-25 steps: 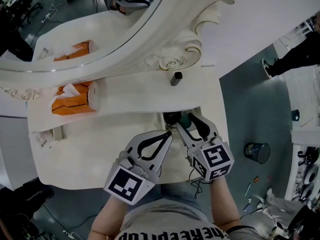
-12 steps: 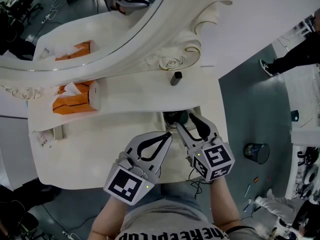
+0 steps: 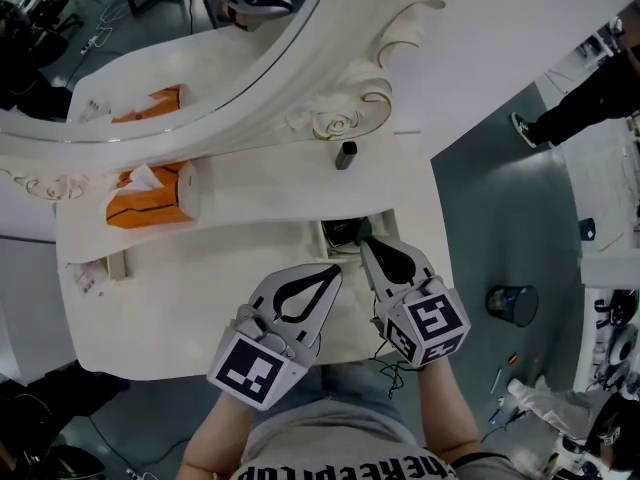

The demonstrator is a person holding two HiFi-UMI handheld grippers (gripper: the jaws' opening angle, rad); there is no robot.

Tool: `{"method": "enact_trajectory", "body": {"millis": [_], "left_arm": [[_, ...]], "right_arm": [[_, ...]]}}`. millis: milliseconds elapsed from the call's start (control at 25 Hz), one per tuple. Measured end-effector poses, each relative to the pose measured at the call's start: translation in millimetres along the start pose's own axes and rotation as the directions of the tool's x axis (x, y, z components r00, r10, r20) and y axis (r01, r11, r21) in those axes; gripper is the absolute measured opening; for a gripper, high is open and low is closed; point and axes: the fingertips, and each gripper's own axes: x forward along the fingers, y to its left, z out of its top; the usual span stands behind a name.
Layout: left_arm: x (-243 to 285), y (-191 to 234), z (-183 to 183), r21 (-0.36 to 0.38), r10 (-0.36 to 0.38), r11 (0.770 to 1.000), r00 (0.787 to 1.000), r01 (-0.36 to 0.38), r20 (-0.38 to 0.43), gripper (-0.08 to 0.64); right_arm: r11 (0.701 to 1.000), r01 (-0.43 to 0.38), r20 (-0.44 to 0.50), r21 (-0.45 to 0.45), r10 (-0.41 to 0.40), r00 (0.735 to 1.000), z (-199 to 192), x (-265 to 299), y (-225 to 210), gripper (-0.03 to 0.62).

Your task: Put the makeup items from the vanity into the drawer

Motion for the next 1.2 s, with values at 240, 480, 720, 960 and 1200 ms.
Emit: {"method": "enact_trajectory", "body": {"millis": [240, 480, 720, 960, 1200], "left_arm": [[-2, -11, 1, 0.012, -0.018, 1.0, 1.0, 0.018, 0.004, 0.015], [-5, -23, 6, 0.03, -0.032, 0.999, 0.999, 0.032, 0.011, 0.015], [-8, -37, 14, 0.057, -0.052, 0.997, 0.998, 0.051, 0.023, 0.015], [-8, -57, 22, 0.089, -0.082, 0.993, 0.996, 0.079, 0.035, 0.015], [-7, -78, 28, 0.121, -0.116, 0.987, 0.992, 0.11, 0.042, 0.015]], "right_arm": [[1.0, -0.018, 0.037, 0.001, 0.018, 0.999, 7, -13, 8, 0.012], [0.999, -0.032, 0.103, 0.005, 0.032, 0.994, 25, -34, 19, 0.012], [0.999, -0.046, 0.17, 0.007, 0.044, 0.984, 40, -60, 32, 0.012], [0.999, -0.046, 0.234, 0.004, 0.043, 0.971, 53, -91, 41, 0.011], [1.0, -0.028, 0.28, 0.005, 0.026, 0.96, 58, -120, 44, 0.011]]}}
